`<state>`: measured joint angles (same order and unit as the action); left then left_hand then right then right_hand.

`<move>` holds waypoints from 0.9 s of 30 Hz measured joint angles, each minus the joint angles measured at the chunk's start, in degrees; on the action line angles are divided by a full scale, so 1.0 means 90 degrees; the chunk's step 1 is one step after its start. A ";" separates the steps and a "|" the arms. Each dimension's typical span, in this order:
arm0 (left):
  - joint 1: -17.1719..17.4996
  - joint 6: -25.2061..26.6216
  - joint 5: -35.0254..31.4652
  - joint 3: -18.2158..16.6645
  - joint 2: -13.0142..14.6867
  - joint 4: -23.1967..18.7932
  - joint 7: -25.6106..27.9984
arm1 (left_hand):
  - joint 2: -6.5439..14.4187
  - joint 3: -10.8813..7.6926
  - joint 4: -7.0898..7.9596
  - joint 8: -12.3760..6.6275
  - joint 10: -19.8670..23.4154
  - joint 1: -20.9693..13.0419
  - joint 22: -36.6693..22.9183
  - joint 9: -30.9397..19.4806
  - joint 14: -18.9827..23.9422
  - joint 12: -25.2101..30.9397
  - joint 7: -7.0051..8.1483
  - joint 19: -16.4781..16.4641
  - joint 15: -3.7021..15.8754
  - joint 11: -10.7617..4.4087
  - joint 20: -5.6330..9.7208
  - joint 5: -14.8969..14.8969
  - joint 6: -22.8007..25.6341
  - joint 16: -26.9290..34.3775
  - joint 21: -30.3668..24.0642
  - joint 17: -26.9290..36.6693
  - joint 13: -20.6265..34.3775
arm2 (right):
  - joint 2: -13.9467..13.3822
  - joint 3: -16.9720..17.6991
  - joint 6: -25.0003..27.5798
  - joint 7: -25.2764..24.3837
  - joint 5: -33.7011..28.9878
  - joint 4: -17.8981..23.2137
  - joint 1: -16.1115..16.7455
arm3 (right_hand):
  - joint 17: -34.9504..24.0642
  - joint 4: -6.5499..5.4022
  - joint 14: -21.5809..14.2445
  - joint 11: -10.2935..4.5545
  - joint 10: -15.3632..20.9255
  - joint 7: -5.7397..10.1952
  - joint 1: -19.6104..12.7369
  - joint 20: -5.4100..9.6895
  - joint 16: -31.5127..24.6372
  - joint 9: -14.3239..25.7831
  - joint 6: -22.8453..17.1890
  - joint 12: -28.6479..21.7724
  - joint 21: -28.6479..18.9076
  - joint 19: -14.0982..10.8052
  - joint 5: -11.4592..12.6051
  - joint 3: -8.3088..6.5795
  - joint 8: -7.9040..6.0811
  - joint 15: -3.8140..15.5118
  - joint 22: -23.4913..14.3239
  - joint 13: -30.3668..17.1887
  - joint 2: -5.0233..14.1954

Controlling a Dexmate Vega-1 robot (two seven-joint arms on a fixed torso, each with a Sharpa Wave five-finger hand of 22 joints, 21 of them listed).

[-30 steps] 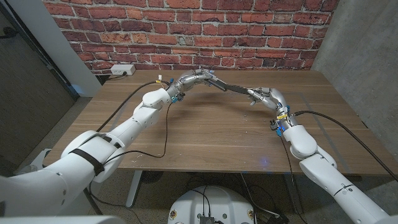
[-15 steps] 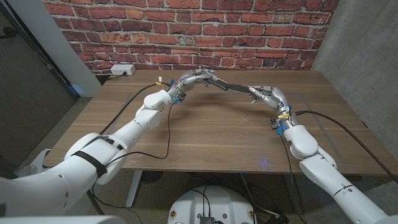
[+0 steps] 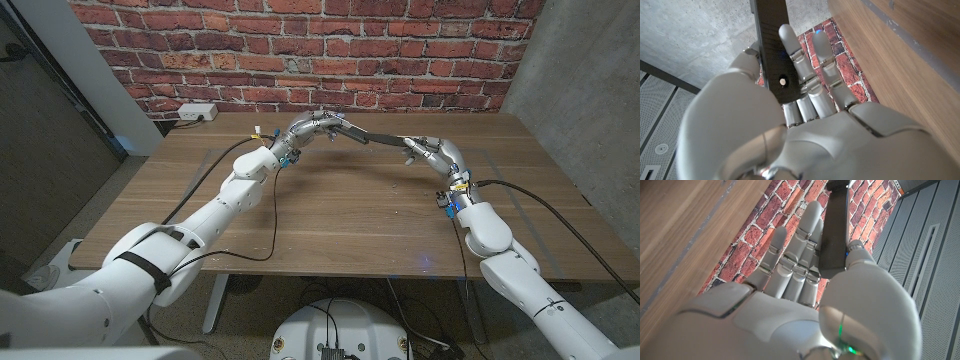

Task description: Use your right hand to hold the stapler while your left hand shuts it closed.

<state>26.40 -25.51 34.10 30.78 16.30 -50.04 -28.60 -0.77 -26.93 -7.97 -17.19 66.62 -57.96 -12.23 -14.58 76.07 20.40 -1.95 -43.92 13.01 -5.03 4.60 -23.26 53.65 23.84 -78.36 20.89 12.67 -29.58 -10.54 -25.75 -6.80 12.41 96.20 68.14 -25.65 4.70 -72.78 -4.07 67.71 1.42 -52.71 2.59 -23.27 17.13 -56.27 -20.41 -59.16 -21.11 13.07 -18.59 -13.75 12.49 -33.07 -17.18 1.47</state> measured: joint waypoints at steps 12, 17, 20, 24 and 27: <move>0.0112 0.0719 -0.0427 0.0252 0.0614 -0.1016 0.0313 | -0.0001 -0.0053 -0.0054 -0.0022 0.0067 0.0001 0.0000 -0.0135 0.0137 0.0092 -0.0002 -0.0045 0.0000 0.0068 0.0045 0.0086 0.0161 0.0014 -0.0124 0.0088 0.0221 | -0.0194 0.0054 0.0131 0.0224 0.0015 0.0188 0.0061 | 0.0001 -0.0009 0.0000 -0.0017 -0.0017 0.0001 -0.0008 -0.0014 0.0053 0.0052 0.0001 0.0034 0.0000 0.0124 -0.0001 0.0009 0.0002 0.0000 0.0048 0.0000 -0.0008; -0.0053 0.1163 -0.0755 0.0477 0.0880 -0.1339 0.0244 | -0.0005 -0.0105 -0.0105 -0.0046 0.0099 -0.0002 0.0029 -0.0170 0.0137 0.0092 0.0014 -0.0045 -0.0001 0.0101 0.0045 0.0100 0.0198 0.0013 -0.0123 0.0118 0.0339 | -0.0308 0.0055 0.0257 0.0286 -0.0078 0.0305 0.0076 | 0.0001 -0.0072 0.0032 -0.0017 -0.0017 0.0001 -0.0008 -0.0014 0.0057 0.0047 0.0001 0.0038 0.0000 0.0124 -0.0006 -0.0051 0.0007 -0.0033 0.0048 0.0001 -0.0008; -0.0148 0.1364 -0.0968 0.0593 0.0964 -0.1444 0.0131 | -0.0035 -0.0132 -0.0132 -0.0047 0.0099 -0.0032 0.0029 -0.0200 0.0137 0.0091 -0.0012 -0.0042 -0.0001 0.0101 0.0043 0.0145 0.0263 0.0013 -0.0123 0.0141 0.0348 | -0.0356 0.0036 0.0291 0.0320 -0.0110 0.0336 0.0076 | -0.0024 -0.0078 0.0033 -0.0017 -0.0017 0.0001 -0.0008 -0.0014 0.0099 0.0040 0.0001 0.0059 -0.0047 0.0124 -0.0025 -0.0044 0.0013 -0.0034 0.0048 0.0001 -0.0008; -0.0478 0.1546 -0.1260 0.0867 0.1109 -0.1538 -0.0128 | -0.0048 -0.0133 -0.0133 -0.0046 0.0085 -0.0045 0.0059 -0.0227 0.0145 0.0090 -0.0031 0.0030 -0.0011 0.0088 0.0000 0.0148 0.0358 0.0014 -0.0123 0.0171 0.0386 | -0.0406 0.0003 0.0351 0.0389 -0.0147 0.0345 0.0074 | -0.0030 -0.0078 0.0034 -0.0018 -0.0018 0.0002 -0.0008 -0.0040 0.0099 0.0034 0.0002 0.0059 -0.0047 0.0149 -0.0026 -0.0044 0.0022 -0.0034 0.0077 0.0001 -0.0008; -0.0787 0.1619 -0.1454 0.1080 0.1159 -0.1543 -0.0316 | -0.0048 -0.0139 -0.0139 -0.0046 0.0062 -0.0045 0.0059 -0.0229 0.0146 0.0090 -0.0024 0.0076 -0.0012 0.0067 -0.0003 0.0148 0.0365 0.0015 -0.0123 0.0177 0.0435 | -0.0427 -0.0016 0.0372 0.0427 -0.0163 0.0345 0.0069 | -0.0029 -0.0078 0.0034 -0.0020 -0.0021 0.0002 -0.0008 -0.0014 0.0099 0.0031 0.0002 0.0059 -0.0047 0.0171 -0.0027 -0.0044 0.0031 -0.0034 0.0077 0.0001 -0.0008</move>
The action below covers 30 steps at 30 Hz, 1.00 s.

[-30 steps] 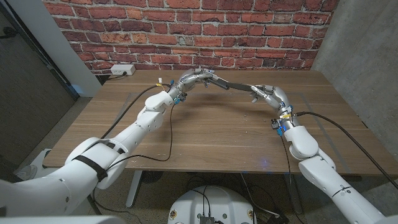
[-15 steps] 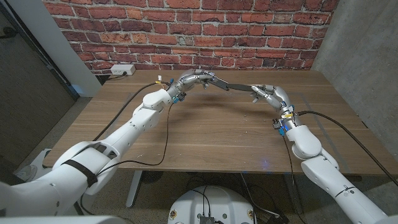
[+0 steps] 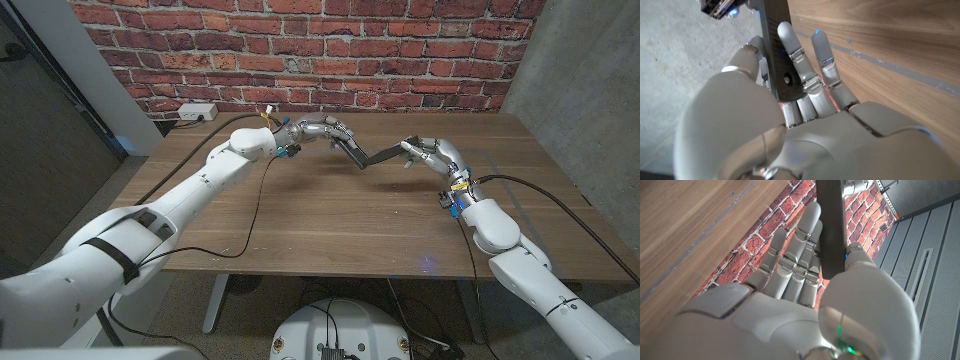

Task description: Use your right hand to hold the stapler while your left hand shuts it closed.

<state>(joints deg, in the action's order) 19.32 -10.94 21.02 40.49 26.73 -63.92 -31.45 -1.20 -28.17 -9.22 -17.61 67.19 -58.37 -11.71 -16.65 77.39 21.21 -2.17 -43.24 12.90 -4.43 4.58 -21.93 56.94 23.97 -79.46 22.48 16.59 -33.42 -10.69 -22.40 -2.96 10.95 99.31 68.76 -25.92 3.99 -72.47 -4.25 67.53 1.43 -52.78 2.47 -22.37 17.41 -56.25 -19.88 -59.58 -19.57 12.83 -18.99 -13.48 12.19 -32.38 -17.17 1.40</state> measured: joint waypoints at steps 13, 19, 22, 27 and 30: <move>-0.0808 0.0210 -0.0661 0.0509 -0.0034 0.0075 -0.0567 | 0.0000 0.0018 0.0018 0.0000 -0.0033 0.0000 0.0000 -0.0059 -0.0073 -0.0022 0.0002 0.0076 -0.0002 -0.0033 -0.0032 0.0004 0.0046 0.0017 0.0000 0.0073 0.0095 | -0.0035 -0.0060 -0.0001 0.0052 -0.0007 -0.0103 -0.0019 | -0.0013 -0.0001 0.0000 -0.0008 -0.0008 0.0001 -0.0008 0.0011 0.0000 0.0001 0.0001 0.0000 -0.0050 0.0009 -0.0005 0.0000 0.0032 0.0000 -0.0001 0.0017 -0.0008; -0.1101 0.0265 -0.0824 0.0682 -0.0106 0.0122 -0.0716 | -0.0024 0.0018 0.0018 0.0001 -0.0033 -0.0024 0.0000 -0.0088 -0.0073 0.0038 -0.0008 0.0079 -0.0002 -0.0033 -0.0032 0.0049 0.0125 -0.0005 0.0001 0.0112 0.0149 | -0.0034 -0.0114 -0.0029 0.0052 -0.0039 -0.0154 -0.0052 | -0.0030 -0.0043 0.0000 0.0026 0.0026 -0.0015 -0.0008 0.0011 0.0000 -0.0012 -0.0015 0.0000 -0.0100 0.0009 -0.0009 -0.0026 0.0058 0.0000 -0.0001 0.0048 -0.0008; -0.1169 0.0283 -0.0887 0.0719 -0.0128 0.0130 -0.0772 | -0.0024 0.0018 0.0017 0.0000 -0.0033 -0.0024 -0.0001 -0.0088 -0.0073 0.0051 -0.0008 0.0100 -0.0002 -0.0033 -0.0010 0.0052 0.0126 -0.0006 0.0001 0.0125 0.0173 | -0.0031 -0.0153 -0.0036 0.0048 -0.0054 -0.0177 -0.0076 | -0.0030 -0.0043 0.0000 0.0041 0.0042 -0.0026 -0.0017 0.0011 0.0000 -0.0028 -0.0026 0.0000 -0.0148 0.0009 -0.0009 -0.0026 0.0054 0.0000 -0.0001 0.0048 -0.0017; -0.1361 0.0292 -0.0967 0.0809 -0.0209 0.0174 -0.0876 | -0.0023 0.0017 0.0017 0.0001 -0.0033 -0.0023 -0.0001 -0.0118 -0.0072 0.0056 0.0001 0.0132 -0.0002 -0.0033 -0.0042 0.0072 0.0135 -0.0006 -0.0024 0.0153 0.0203 | -0.0026 -0.0238 -0.0037 0.0029 -0.0108 -0.0201 -0.0136 | -0.0060 -0.0043 -0.0024 0.0050 0.0050 -0.0026 -0.0017 0.0011 0.0000 -0.0034 -0.0026 0.0000 -0.0185 0.0008 -0.0009 -0.0025 0.0035 0.0024 0.0018 0.0048 -0.0017; -0.1490 0.0289 -0.0990 0.0861 -0.0282 0.0241 -0.0933 | -0.0023 0.0017 0.0017 0.0001 -0.0033 -0.0023 -0.0001 -0.0118 -0.0071 0.0055 0.0000 0.0136 -0.0003 -0.0033 -0.0043 0.0075 0.0136 -0.0006 -0.0024 0.0193 0.0212 | -0.0021 -0.0292 -0.0034 0.0025 -0.0147 -0.0217 -0.0177 | -0.0059 -0.0042 -0.0024 0.0050 0.0050 -0.0026 -0.0017 0.0011 0.0000 -0.0033 -0.0027 0.0000 -0.0191 0.0008 -0.0009 -0.0025 0.0035 0.0024 0.0030 0.0048 -0.0017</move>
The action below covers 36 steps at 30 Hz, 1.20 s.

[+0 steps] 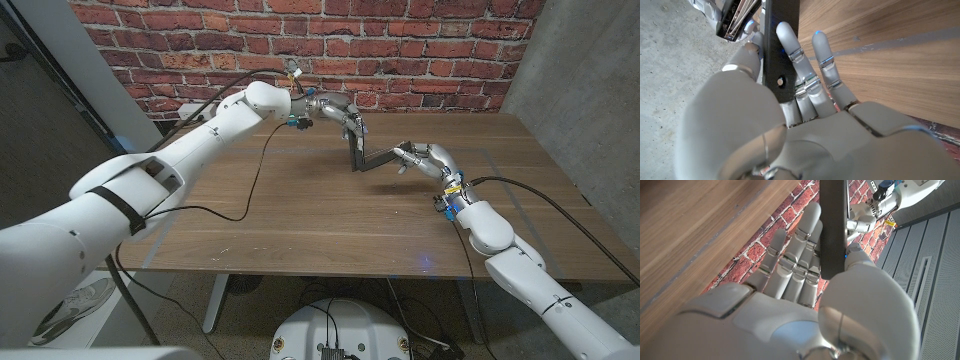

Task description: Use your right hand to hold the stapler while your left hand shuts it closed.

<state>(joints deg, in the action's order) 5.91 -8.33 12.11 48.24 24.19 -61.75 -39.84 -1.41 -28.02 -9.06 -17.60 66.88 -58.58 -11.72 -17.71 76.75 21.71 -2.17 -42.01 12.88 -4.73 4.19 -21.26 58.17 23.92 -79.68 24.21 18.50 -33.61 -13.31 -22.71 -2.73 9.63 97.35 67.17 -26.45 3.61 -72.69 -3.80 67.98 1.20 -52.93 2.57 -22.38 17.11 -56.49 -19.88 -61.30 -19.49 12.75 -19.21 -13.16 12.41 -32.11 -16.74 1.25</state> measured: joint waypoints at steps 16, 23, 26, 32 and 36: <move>-0.0372 -0.0489 0.0066 0.0099 -0.0548 0.0617 -0.0346 | 0.0001 0.0001 0.0000 0.0068 -0.0031 0.0001 0.0000 -0.0072 0.0320 0.0001 -0.0010 0.0100 -0.0320 -0.0034 -0.0012 0.0006 0.0002 0.0029 -0.0024 0.0098 0.0119 | 0.0108 -0.0348 0.0012 -0.0022 -0.0095 -0.0196 -0.0310 | -0.0030 0.0013 0.0000 0.0000 0.0000 0.0000 0.0000 -0.0023 0.0000 0.0016 0.0000 0.0027 -0.0077 0.0022 -0.0005 -0.0011 0.0001 0.0000 0.0029 0.0000 0.0000; -0.0524 -0.0674 0.0095 0.0173 -0.0826 0.0948 -0.0472 | 0.0004 0.0001 0.0001 -0.0016 -0.0032 0.0004 0.0000 -0.0088 0.0580 -0.0052 -0.0010 0.0146 -0.0630 -0.0034 -0.0013 0.0017 0.0003 0.0030 -0.0048 0.0154 0.0177 | 0.0147 -0.0482 0.0038 -0.0030 -0.0137 -0.0239 -0.0413 | -0.0029 0.0014 -0.0033 0.0000 0.0001 0.0000 0.0000 -0.0023 0.0000 -0.0014 0.0000 0.0049 -0.0117 0.0022 -0.0014 -0.0011 0.0003 0.0032 0.0059 0.0030 0.0000; -0.0574 -0.0752 0.0095 0.0200 -0.0922 0.1057 -0.0533 | 0.0011 0.0001 0.0001 0.0009 -0.0032 0.0011 -0.0001 -0.0118 0.0585 -0.0054 -0.0011 0.0146 -0.0636 -0.0034 -0.0013 0.0017 0.0005 0.0030 -0.0048 0.0213 0.0185 | 0.0163 -0.0526 0.0059 -0.0077 -0.0169 -0.0236 -0.0453 | -0.0029 0.0014 -0.0033 0.0000 0.0001 0.0000 -0.0025 -0.0023 0.0000 0.0012 0.0000 0.0049 -0.0157 0.0022 -0.0014 -0.0011 0.0003 0.0032 0.0058 0.0030 -0.0026; -0.0656 -0.0848 0.0094 0.0255 -0.1049 0.1187 -0.0613 | 0.0011 0.0001 0.0001 0.0009 -0.0030 0.0011 -0.0001 -0.0147 0.0729 -0.0018 -0.0048 0.0146 -0.0777 -0.0032 -0.0013 0.0049 0.0042 0.0030 -0.0071 0.0452 0.0236 | 0.0207 -0.0570 0.0196 -0.0361 -0.0338 -0.0031 -0.0451 | -0.0059 0.0014 -0.0067 0.0001 0.0001 0.0000 -0.0032 -0.0023 0.0000 -0.0005 0.0000 0.0049 -0.0191 0.0022 -0.0015 -0.0011 0.0002 0.0065 0.0078 0.0058 -0.0032; -0.0712 -0.0861 0.0055 0.0311 -0.1102 0.1198 -0.0649 | 0.0011 0.0001 0.0001 0.0009 -0.0029 0.0011 -0.0001 -0.0135 0.0729 -0.0005 -0.0060 0.0146 -0.0777 -0.0031 -0.0013 0.0071 0.0054 0.0031 -0.0094 0.0465 0.0266 | 0.0245 -0.0573 0.0283 -0.0561 -0.0433 0.0127 -0.0421 | -0.0059 0.0014 -0.0084 0.0038 0.0038 -0.0054 -0.0042 -0.0023 0.0000 -0.0049 -0.0054 0.0049 -0.0229 0.0022 -0.0015 -0.0011 0.0002 0.0047 0.0088 0.0075 -0.0042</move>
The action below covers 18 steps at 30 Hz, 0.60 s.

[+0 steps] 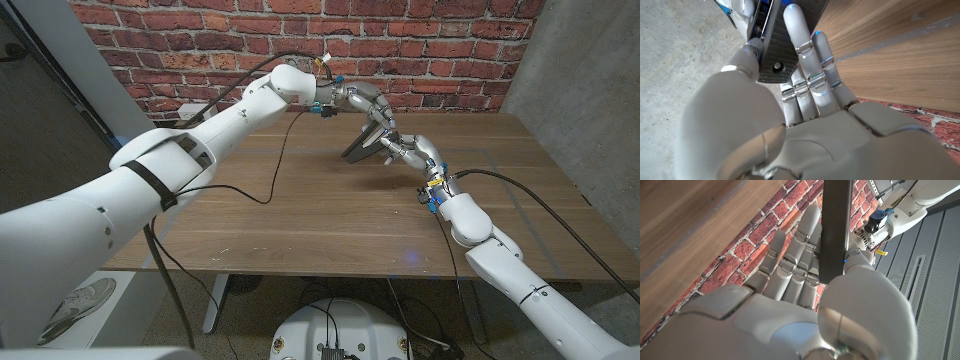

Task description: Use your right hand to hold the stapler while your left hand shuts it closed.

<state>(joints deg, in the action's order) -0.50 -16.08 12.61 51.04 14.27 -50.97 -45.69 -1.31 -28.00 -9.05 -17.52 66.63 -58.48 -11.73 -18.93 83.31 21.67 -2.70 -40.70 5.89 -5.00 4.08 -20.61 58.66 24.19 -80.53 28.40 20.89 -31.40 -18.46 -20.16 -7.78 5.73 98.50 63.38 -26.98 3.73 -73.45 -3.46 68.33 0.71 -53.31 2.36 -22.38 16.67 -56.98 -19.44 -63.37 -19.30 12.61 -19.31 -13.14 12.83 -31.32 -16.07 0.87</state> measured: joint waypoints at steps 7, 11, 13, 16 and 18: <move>-0.0048 0.0013 -0.0080 0.0097 -0.0003 -0.0181 -0.0021 | 0.0000 0.0000 0.0000 0.0000 0.0010 0.0000 0.0000 0.0007 0.0000 0.0001 -0.0011 0.0000 0.0000 0.0010 0.0000 0.0000 0.0012 0.0000 -0.0024 0.0251 0.0051 | 0.0029 -0.0003 0.0078 -0.0248 -0.0108 0.0122 0.0013 | 0.0000 0.0000 -0.0182 0.0142 0.0142 -0.0140 -0.0016 0.0000 0.0000 -0.0003 -0.0140 -0.0001 -0.0038 0.0000 0.0000 0.0000 -0.0001 -0.0127 0.0023 -0.0006 -0.0016; -0.0052 0.0115 -0.0203 0.0153 0.0044 -0.0345 -0.0015 | -0.0001 0.0001 0.0001 0.0041 0.0011 0.0001 0.0010 -0.0001 -0.0001 0.0040 -0.0068 0.0000 0.0000 0.0010 0.0000 0.0052 0.0074 0.0000 -0.0030 0.0267 0.0118 | 0.0042 -0.0008 0.0082 -0.0326 -0.0126 0.0221 0.0018 | 0.0001 0.0000 -0.0203 0.0145 0.0144 -0.0150 -0.0034 0.0000 0.0000 -0.0005 -0.0150 -0.0005 -0.0050 0.0000 -0.0047 0.0000 -0.0005 -0.0148 0.0029 -0.0019 -0.0034; -0.0035 0.0180 -0.0282 0.0171 0.0085 -0.0456 0.0044 | -0.0001 0.0009 0.0009 0.0066 0.0008 0.0001 0.0031 -0.0011 -0.0011 0.0004 -0.0080 0.0037 -0.0011 0.0007 -0.0037 0.0055 0.0072 0.0000 -0.0030 0.0267 0.0118 | 0.0045 -0.0016 0.0083 -0.0351 -0.0126 0.0261 0.0018 | -0.0014 0.0002 -0.0203 0.0145 0.0144 -0.0151 -0.0042 0.0000 0.0000 -0.0002 -0.0151 -0.0005 -0.0050 0.0000 -0.0047 -0.0001 -0.0019 -0.0149 0.0043 -0.0018 -0.0042; 0.0021 0.0180 -0.0282 0.0176 0.0155 -0.0616 0.0044 | -0.0001 0.0009 0.0009 0.0106 0.0006 0.0001 0.0060 -0.0042 -0.0029 -0.0099 -0.0134 0.0139 -0.0027 0.0006 -0.0047 0.0082 0.0019 0.0000 -0.0030 0.0267 0.0112 | 0.0045 -0.0016 0.0083 -0.0392 -0.0126 0.0261 0.0018 | -0.0029 0.0010 -0.0203 0.0145 0.0144 -0.0151 -0.0042 0.0000 0.0000 -0.0001 -0.0151 -0.0005 -0.0050 0.0000 -0.0047 -0.0009 0.0004 -0.0149 0.0059 -0.0018 -0.0042; 0.0062 0.0180 -0.0282 0.0169 0.0195 -0.0693 0.0044 | -0.0001 0.0028 0.0028 0.0179 -0.0008 0.0001 0.0083 -0.0040 -0.0083 -0.0196 -0.0150 0.0222 -0.0079 -0.0008 -0.0035 0.0129 0.0002 -0.0001 -0.0030 0.0267 -0.0023 | 0.0045 -0.0016 0.0082 -0.0404 -0.0125 0.0261 0.0018 | -0.0029 0.0010 -0.0203 0.0145 0.0144 -0.0151 -0.0042 0.0000 0.0000 -0.0001 -0.0151 -0.0005 -0.0050 0.0000 -0.0048 -0.0009 0.0018 -0.0149 0.0059 -0.0018 -0.0042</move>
<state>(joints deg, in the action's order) 0.06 -14.46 10.07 52.56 16.03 -57.21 -45.29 -1.31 -27.75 -8.80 -15.91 66.55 -58.47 -10.98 -19.28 82.56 19.91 -4.06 -38.70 5.18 -5.08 3.76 -19.46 58.68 24.18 -80.80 30.80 20.69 -30.99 -18.61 -19.42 -11.42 4.61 100.84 63.55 -27.24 3.82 -75.28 -2.16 69.62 -0.65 -53.69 2.36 -22.38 16.66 -58.34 -19.49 -63.82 -19.30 12.18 -19.39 -12.98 11.49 -30.79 -16.23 0.49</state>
